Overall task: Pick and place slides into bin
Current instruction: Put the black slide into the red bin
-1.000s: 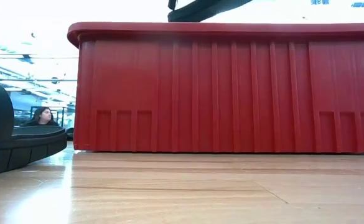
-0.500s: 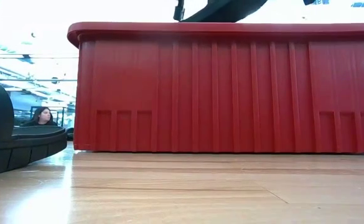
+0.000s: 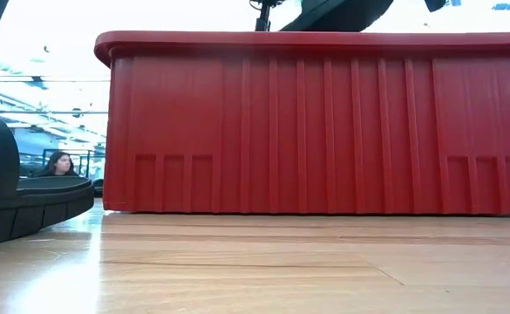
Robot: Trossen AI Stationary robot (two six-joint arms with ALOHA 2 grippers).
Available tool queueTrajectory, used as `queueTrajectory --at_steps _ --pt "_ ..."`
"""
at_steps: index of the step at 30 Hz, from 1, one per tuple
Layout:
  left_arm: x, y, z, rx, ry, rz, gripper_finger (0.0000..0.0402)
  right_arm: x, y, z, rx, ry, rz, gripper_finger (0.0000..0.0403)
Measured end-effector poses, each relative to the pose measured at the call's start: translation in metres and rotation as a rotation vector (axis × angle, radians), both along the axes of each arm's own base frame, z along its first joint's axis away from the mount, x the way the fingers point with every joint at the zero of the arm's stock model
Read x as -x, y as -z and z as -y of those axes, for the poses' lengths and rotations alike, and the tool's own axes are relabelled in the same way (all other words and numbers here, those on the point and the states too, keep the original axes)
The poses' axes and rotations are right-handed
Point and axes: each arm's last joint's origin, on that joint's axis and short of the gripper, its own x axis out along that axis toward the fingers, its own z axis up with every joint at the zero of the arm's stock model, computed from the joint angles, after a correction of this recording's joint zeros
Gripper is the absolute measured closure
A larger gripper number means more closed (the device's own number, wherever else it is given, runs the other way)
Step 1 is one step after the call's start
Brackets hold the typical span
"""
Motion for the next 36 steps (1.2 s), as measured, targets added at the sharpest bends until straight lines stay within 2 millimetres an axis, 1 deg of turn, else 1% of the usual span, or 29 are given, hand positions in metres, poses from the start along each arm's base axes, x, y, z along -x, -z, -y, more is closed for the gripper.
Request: queueTrajectory --at_steps 4,7,11,17,24,31,33,36 --pt "-0.001 -0.002 0.0 0.002 0.02 0.026 0.0401 0.0 0.004 -0.001 -0.011 -0.04 -0.022 0.0229" --pt "-0.001 -0.001 0.001 0.004 0.027 0.017 0.0401 -0.003 0.007 -0.002 -0.009 -0.096 -0.049 0.0229" --pt "-0.002 0.0 0.005 -0.001 0.037 0.01 0.0401 -0.007 0.012 -0.004 0.005 -0.125 -0.103 0.023" --pt "-0.003 0.003 0.013 -0.007 0.051 -0.018 0.0401 -0.019 0.02 -0.005 0.028 -0.157 -0.17 0.023" --pt "-0.005 0.005 0.024 -0.011 0.065 -0.04 0.0401 -0.033 0.025 0.0 0.01 -0.123 -0.174 0.023" --pt "-0.004 0.008 0.036 -0.018 0.094 -0.083 0.0401 -0.044 0.033 0.001 -0.039 -0.191 -0.187 0.023" --pt "-0.005 0.009 0.038 -0.017 0.101 -0.088 0.0401 -0.046 0.034 0.0 -0.046 -0.228 -0.194 0.0235" --pt "-0.004 0.009 0.04 -0.02 0.11 -0.095 0.0401 -0.051 0.037 -0.002 -0.056 -0.23 -0.195 0.0254"
